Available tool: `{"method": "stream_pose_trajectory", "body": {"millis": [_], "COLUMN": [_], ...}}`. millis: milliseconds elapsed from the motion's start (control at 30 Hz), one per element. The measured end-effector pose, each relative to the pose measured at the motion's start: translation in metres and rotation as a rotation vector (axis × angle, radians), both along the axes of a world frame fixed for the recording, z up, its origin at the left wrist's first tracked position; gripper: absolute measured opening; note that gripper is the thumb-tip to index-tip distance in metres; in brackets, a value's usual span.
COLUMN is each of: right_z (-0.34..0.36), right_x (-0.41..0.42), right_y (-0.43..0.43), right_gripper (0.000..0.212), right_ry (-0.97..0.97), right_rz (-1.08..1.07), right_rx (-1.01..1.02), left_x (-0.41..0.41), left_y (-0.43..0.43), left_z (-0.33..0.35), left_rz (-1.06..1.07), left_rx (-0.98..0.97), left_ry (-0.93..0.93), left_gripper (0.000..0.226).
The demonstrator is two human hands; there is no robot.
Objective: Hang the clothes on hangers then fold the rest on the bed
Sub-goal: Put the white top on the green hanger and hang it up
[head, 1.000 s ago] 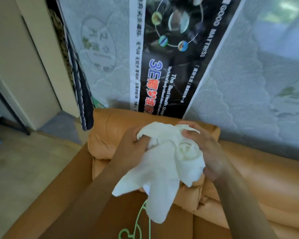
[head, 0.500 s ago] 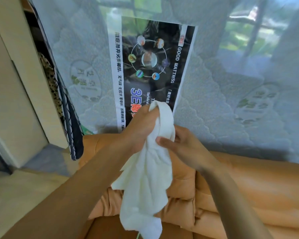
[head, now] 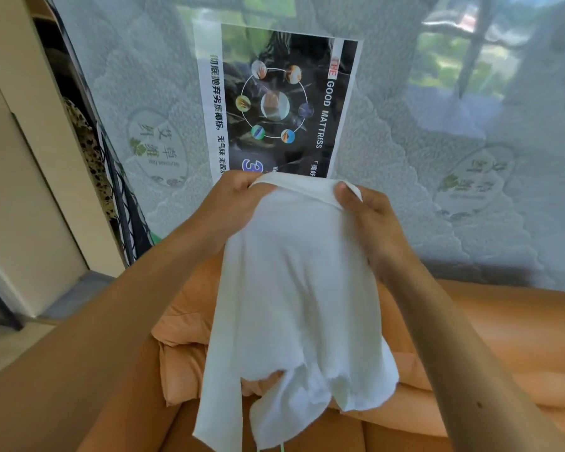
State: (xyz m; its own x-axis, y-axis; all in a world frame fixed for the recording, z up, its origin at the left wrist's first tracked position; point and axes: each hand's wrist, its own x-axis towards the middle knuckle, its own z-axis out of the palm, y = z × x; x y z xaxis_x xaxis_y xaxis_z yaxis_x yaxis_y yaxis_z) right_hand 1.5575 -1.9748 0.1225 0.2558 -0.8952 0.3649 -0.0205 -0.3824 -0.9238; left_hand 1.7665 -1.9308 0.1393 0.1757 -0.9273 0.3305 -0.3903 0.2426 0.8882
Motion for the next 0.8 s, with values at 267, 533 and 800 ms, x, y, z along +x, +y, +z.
{"method": "stream_pose_trajectory", "body": {"millis": [267,533,800], "right_z": [-0.005,0.005,0.013], "right_x": [-0.006,-0.004,-0.005], "right_y": [-0.01,0.002,0.008], "right_gripper": [0.036,0.029,0.044], "right_ry": [0.077,0.087,0.228], "right_rz": [-0.07,0.045,0.124], "right_rx": [0.046,0.094,-0.117], "left_x": [-0.01,-0.029,-0.069], "left_y": [0.018,0.007,-0.013], "left_z": [0.006,0.003,-0.028], "left_rz": [-0.359,-0.471,-0.445], "left_rx": [0.418,0.455,-0.028], "left_ry": [-0.114,0.033,-0.21], "left_gripper": [0.035,0.038,0.031]}}
